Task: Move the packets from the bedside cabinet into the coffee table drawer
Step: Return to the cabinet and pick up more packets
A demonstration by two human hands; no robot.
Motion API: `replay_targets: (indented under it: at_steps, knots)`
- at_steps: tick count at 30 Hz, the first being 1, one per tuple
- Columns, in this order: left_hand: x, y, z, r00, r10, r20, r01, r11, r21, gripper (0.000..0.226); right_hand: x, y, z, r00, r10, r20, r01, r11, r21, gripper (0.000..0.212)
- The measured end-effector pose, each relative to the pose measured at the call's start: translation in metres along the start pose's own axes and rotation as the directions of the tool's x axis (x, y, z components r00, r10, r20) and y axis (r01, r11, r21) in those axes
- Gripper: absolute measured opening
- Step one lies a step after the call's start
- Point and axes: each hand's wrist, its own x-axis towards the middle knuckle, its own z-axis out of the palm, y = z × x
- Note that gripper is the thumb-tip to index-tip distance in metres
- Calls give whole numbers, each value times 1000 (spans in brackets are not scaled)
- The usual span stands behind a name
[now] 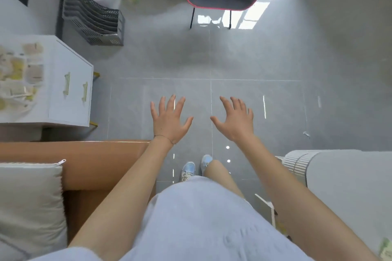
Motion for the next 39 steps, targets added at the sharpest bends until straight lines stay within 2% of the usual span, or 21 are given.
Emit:
replay_targets:
  at_steps: [5,11,15,18,27,30,34,39]
  knots:
    - [49,-49,-17,985,-174,-11,173,983,-65,64,73,-63,-20,988,-139,62,144,986,-82,68]
    - [105,-106,-46,923,-384,-23,375,912,-168,62,154,-137,-44,943,-299,145,322,930,-175,66]
    - [123,-134,-61,838,-546,-15,528,817,-231,63,186,-201,-61,824,-509,250,566,760,-319,66]
    - [135,-156,-73,769,-639,8,615,737,-282,63,210,-252,-66,747,-580,325,664,664,-343,69]
    - [148,-264,-101,606,-795,20,753,565,-338,65,261,-392,-52,609,-650,455,792,470,-390,70]
    - [151,-306,-107,570,-821,34,776,524,-352,65,276,-445,-43,583,-660,474,810,428,-401,71]
    - [154,-354,-110,562,-823,78,792,509,-337,67,294,-527,-32,552,-686,474,824,362,-436,71]
    - [154,-425,-120,483,-869,109,838,422,-346,66,302,-613,-14,492,-704,513,850,259,-459,67]
